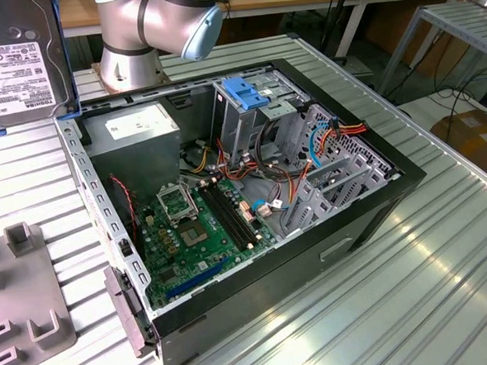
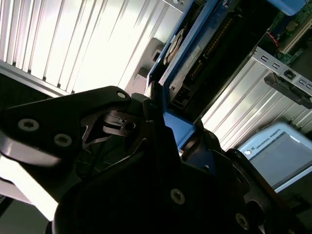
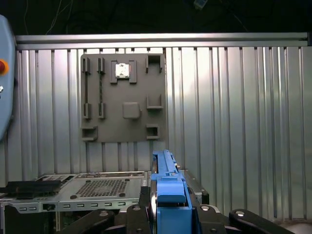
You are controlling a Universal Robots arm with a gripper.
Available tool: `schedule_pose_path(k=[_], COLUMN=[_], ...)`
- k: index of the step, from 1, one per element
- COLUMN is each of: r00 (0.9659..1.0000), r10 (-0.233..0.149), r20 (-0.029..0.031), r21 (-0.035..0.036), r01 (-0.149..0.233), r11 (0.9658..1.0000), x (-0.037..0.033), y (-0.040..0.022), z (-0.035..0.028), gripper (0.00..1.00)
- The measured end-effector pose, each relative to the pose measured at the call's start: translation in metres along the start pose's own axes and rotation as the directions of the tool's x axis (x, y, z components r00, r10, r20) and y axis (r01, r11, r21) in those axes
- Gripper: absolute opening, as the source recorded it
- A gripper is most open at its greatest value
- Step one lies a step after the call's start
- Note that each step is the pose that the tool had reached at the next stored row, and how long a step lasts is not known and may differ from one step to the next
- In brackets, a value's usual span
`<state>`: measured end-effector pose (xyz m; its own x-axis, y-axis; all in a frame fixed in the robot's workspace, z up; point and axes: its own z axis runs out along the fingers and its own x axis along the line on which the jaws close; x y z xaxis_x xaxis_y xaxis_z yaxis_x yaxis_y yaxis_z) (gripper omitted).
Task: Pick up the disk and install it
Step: 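Pick up the disk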
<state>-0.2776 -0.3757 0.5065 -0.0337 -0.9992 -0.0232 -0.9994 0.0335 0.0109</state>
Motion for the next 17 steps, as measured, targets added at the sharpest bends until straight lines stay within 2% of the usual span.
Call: schedule_pose_path(k=[2,5,9,13,17], r00=[1.0000,1.0000,1.0000,1.0000,1.0000], r10=[0.000,0.000,0.000,0.000,0.000], r20=[0.0001,0.0001,0.0001,0.0000,0.0000], r21=[0.0001,0.0001,0.0001,0.0000,0.0001], r01=[0.000,0.000,0.000,0.000,0.000], r11=[1.0000,1.0000,1.0000,1.0000,1.0000], x=[-0.0001,-0.0004,-0.0006,-0.0010,-0.0012], y=[-0.0028,-0.0112,-0.0183,-0.0298,-0.0366], z=[0.0000,-0.0001,-0.0001,-0.0003,-0.0003], gripper=[0.37,0.37,0.37,0.37,0.37])
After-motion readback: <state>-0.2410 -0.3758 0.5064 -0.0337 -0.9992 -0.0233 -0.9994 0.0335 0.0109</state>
